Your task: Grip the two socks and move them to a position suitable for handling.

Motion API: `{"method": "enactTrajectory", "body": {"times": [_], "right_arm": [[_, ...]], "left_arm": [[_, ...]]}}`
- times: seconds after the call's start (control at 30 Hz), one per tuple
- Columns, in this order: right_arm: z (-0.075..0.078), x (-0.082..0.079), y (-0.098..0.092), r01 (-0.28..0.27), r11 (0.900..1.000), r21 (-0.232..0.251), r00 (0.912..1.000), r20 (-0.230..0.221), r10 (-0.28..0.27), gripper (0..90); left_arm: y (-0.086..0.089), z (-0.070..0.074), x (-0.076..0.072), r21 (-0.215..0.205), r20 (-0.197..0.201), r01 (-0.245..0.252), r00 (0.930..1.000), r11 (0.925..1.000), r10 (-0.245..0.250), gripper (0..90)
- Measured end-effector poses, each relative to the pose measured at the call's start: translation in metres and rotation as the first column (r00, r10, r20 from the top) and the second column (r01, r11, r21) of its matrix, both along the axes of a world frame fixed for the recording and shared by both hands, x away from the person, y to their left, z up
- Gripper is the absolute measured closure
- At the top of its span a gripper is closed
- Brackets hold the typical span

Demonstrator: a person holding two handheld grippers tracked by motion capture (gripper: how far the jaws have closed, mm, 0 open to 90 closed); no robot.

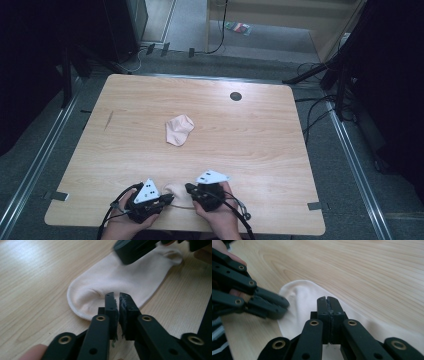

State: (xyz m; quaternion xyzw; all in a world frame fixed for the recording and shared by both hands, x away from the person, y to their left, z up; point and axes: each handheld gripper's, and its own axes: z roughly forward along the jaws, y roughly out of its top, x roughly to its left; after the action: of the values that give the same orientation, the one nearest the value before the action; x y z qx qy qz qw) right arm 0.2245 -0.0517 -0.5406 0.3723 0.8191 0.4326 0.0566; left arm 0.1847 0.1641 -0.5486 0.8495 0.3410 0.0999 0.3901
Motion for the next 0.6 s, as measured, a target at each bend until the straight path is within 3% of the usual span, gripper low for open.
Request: {"method": "enactTrajectory", "body": {"times": [0.1, 0.2, 0.23, 0.37, 0.43, 0.5, 0.6], "right_arm": [[-0.007, 0.005, 0.022, -0.043, 0.996, -0.076, 0.9989, -0.019, 0.042, 90.0], [-0.009, 0.009, 0.023, -0.029, 0.998, -0.059, 0.9994, -0.021, 0.028, 90.0], [-0.008, 0.016, 0.017, 0.014, 0.998, -0.064, 0.9995, -0.028, -0.016, 90.0], [-0.009, 0.023, 0.010, 0.020, 0.999, -0.029, 0.9986, -0.048, -0.021, 90.0], [-0.008, 0.021, 0.010, 0.015, 1.000, -0.026, 0.9996, -0.024, -0.016, 86.7], [-0.004, 0.021, 0.003, -0.005, 0.999, 0.038, 0.9993, -0.037, 0.007, 83.0], [0.010, 0.020, -0.019, 0.035, 0.996, 0.087, 0.9994, -0.009, -0.035, 76.5]], "left_arm": [[0.002, -0.001, -0.001, -0.010, -0.006, 0.003, 1.0000, 0.9999, -0.003, 87.9], [0.006, -0.002, 0.000, -0.026, -0.016, 0.008, 0.9998, 0.9996, -0.009, 89.2], [0.008, -0.003, 0.000, -0.041, -0.019, 0.011, 0.9998, 0.9991, -0.012, 90.0], [0.011, -0.005, 0.003, -0.076, -0.032, 0.004, 0.9995, 0.9971, -0.006, 89.7], [0.014, -0.005, 0.004, -0.113, -0.046, -0.007, 0.9989, 0.9936, 0.001, 80.2], [0.018, -0.003, 0.006, -0.156, -0.042, -0.016, 0.9991, 0.9876, 0.009, 74.1], [0.026, 0.000, 0.009, -0.223, -0.028, -0.050, 0.9986, 0.9735, 0.045, 68.8]]}}
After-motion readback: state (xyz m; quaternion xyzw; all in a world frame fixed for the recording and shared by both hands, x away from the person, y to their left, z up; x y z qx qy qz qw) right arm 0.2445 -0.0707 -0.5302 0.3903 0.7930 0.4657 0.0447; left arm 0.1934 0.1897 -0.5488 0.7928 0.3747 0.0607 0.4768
